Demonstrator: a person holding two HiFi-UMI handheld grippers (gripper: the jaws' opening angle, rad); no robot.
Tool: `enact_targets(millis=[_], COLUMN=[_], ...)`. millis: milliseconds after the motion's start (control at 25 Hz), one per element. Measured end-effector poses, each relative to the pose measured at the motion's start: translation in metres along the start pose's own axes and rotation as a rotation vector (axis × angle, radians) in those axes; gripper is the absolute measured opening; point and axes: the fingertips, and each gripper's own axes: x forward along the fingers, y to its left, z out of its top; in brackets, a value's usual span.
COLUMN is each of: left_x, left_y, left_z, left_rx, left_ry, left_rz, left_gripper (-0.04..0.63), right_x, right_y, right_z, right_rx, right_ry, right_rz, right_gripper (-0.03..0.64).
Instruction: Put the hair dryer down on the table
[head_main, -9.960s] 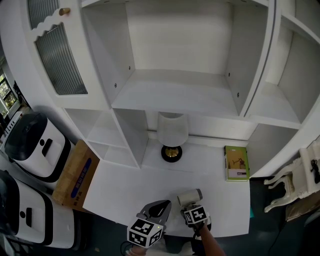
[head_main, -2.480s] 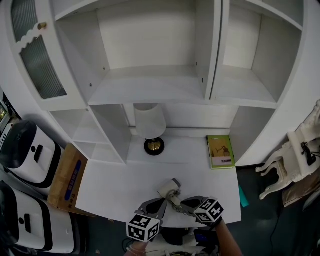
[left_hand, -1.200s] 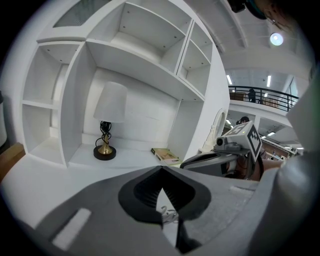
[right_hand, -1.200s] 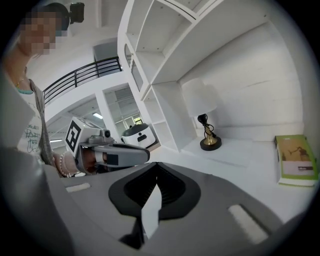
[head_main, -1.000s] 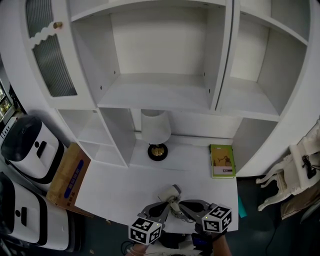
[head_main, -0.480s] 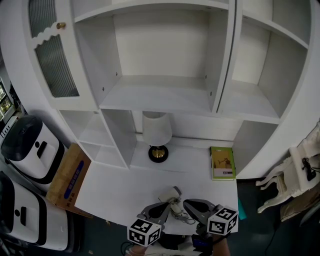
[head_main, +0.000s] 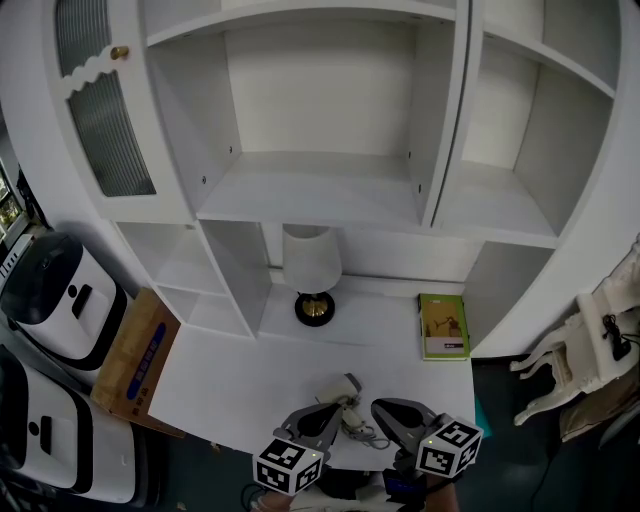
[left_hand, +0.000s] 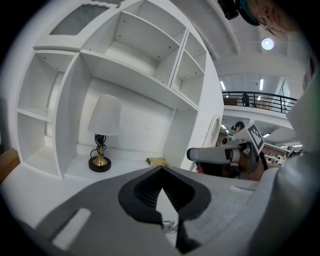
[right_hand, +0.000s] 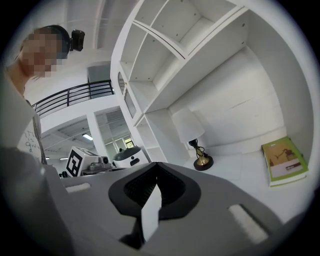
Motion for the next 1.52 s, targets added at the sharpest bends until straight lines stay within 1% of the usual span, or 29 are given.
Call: enact_targets(millis=[120, 240, 520, 1080, 1280, 1520], left_x=[0.0, 0.0, -0.001, -0.011, -0.017, -0.024], left_y=[-0.004, -0.007, -0.018, -0.031, -0.032, -0.031], left_z=[0.008, 0.014, 0.027, 0.066, 0.079, 0.089], left_rx=[0.007, 0.011, 0.041, 0.081, 0.084, 0.081], left_ry=[-0.017, -0.031, -0.036, -0.112, -0.15, -0.182], left_rz=[-0.012, -0.023, -0.042, -0.067, -0.067, -0.067], left_gripper=[0.0, 0.0, 0.0, 0.0, 0.0, 0.0], right_x=[-0.002, -0.005, -0.012, -0.008, -0.003, 0.0], right_y=[-0.001, 0.001, 0.012, 0.025, 0.033, 0.037], right_z=[0.004, 0.01, 0.032, 0.052, 0.055, 0.06], right_rx=[-0.049, -0.073, -0.108, -0.152, -0.212, -0.238], right_ry=[0.02, 0.019, -0.019, -0.052, -0.036, -0.031], right_rz=[-0.026, -0.037, -0.051, -0.073, -0.089, -0.11], right_gripper=[0.029, 0.028, 0.028, 0.028, 0.028, 0.028])
